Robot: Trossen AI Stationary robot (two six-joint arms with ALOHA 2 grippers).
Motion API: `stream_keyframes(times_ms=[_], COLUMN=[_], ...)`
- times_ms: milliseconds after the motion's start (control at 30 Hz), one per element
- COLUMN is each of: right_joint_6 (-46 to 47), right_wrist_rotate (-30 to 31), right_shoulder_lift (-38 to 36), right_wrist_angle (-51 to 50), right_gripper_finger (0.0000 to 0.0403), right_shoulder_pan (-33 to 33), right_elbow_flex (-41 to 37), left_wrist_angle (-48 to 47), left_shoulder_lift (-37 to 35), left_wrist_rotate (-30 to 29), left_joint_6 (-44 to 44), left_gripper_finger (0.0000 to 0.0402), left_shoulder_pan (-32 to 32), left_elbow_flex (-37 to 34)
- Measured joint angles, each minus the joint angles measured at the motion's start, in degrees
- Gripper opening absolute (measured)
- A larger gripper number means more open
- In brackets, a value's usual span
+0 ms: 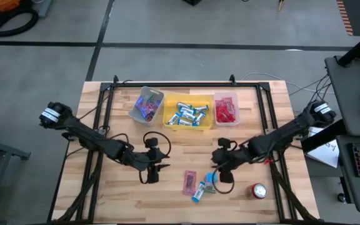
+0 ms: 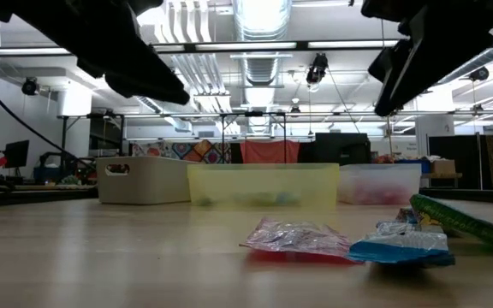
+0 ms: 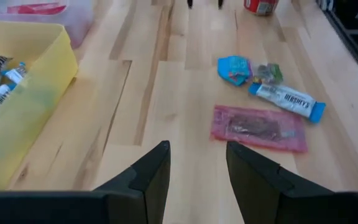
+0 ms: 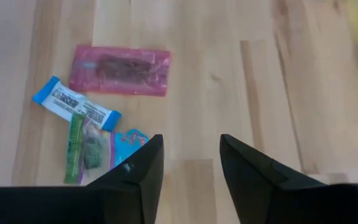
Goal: Sort candy
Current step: Put the blue candy into the gray bin
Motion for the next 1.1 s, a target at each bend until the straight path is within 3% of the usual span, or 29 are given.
stream_keyframes(times_ms=[267, 433, 900, 1100], right_joint_6=[0.7, 0.4, 3.3, 3.4], right_wrist_rotate=[-3.6, -6.4, -8.5, -8.0], right_shoulder_lift=[9.0, 15.1, 24.9, 25.4], right_wrist_angle=[-0.2, -0.2, -0.4, -0.3], right_gripper_finger=[0.0222, 0.0245, 0.0219, 0.018], right_shoulder_pan=[0.9, 2.4, 2.5, 2.2], right_elbow_flex=[4.1, 6.6, 10.0, 9.7], left_wrist_angle=[-4.5, -5.0, -5.0, -4.6], left_shoulder_lift=[-4.8, -5.3, -4.2, -4.2], left_wrist_rotate=[-0.4, -0.5, -0.6, -0.6], left_joint_6=[0.1, 0.7, 0.8, 1.9], left_gripper_finger=[0.0141, 0.0141, 0.0141, 0.0141], left_shoulder_pan=[0.0, 0.0, 0.1, 0.1], left_elbow_flex=[0.0, 0.0, 0.0, 0.0])
